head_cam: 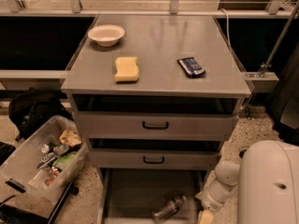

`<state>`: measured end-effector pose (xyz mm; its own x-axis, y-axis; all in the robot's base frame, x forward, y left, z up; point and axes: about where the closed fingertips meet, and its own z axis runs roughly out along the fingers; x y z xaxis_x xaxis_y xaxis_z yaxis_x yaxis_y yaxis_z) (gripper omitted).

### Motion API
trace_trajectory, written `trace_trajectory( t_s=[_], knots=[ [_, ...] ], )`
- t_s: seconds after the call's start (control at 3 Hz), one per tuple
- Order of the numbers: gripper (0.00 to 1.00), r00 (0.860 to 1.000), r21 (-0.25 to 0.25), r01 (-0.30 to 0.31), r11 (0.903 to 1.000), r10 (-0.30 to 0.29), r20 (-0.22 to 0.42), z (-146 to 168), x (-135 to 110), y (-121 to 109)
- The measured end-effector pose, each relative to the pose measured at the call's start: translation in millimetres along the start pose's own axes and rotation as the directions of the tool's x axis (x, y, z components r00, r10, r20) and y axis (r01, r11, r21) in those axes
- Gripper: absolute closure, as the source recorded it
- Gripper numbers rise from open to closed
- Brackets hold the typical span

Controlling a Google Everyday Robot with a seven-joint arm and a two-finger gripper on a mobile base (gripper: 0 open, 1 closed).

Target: Pick water bottle from bottom drawer and place on counter

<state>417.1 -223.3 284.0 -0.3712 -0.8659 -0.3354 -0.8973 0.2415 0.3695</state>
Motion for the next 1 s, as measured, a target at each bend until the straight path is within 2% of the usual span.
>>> trace_trajectory(
  t_s=[0.33, 0.67, 1.0],
  knots=[
    [0.00, 0.997, -0.039, 0.031, 0.9988, -0.034, -0.076, 8.9, -4.7, 3.4],
    [0.00, 0.997, -0.039, 0.031, 0.9988, -0.034, -0.076, 8.9, -4.7, 3.4],
    [0.00, 0.989, 0.049, 0.125, 0.9910, -0.120, -0.089, 3.8, -1.7, -11.6]
  ],
)
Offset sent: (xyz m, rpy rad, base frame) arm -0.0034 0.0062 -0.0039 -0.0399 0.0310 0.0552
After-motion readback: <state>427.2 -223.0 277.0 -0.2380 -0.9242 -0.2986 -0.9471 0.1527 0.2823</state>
